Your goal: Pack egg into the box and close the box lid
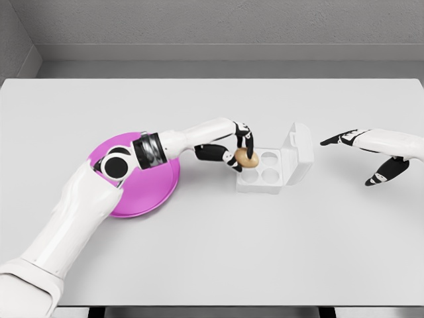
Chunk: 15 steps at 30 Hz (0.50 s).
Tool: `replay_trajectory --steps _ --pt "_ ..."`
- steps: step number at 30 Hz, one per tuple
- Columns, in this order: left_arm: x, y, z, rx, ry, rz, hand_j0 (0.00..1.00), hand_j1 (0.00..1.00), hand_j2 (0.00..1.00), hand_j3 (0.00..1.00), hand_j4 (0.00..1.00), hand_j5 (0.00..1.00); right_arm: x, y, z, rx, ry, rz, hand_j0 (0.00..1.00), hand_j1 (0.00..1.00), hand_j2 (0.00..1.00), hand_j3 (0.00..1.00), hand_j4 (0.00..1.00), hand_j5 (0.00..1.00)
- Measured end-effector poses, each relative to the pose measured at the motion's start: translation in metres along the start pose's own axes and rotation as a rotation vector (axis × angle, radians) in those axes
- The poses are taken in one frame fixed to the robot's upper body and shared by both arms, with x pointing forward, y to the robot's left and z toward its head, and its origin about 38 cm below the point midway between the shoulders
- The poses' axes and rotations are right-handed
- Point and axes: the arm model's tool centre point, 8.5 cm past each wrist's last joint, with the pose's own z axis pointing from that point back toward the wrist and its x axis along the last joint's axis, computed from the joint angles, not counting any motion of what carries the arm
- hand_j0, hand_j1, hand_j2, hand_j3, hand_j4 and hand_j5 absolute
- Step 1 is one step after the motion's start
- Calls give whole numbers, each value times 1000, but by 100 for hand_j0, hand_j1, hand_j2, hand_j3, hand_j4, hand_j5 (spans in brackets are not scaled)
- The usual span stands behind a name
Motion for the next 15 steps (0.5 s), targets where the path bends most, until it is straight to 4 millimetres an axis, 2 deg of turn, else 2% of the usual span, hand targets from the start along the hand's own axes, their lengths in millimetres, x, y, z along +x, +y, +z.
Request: replay_trajectory --steps 15 --pt "-1 8 6 135 -67 172 29 29 29 29 29 29 0 0 0 0 0 0 100 100 100 100 100 100"
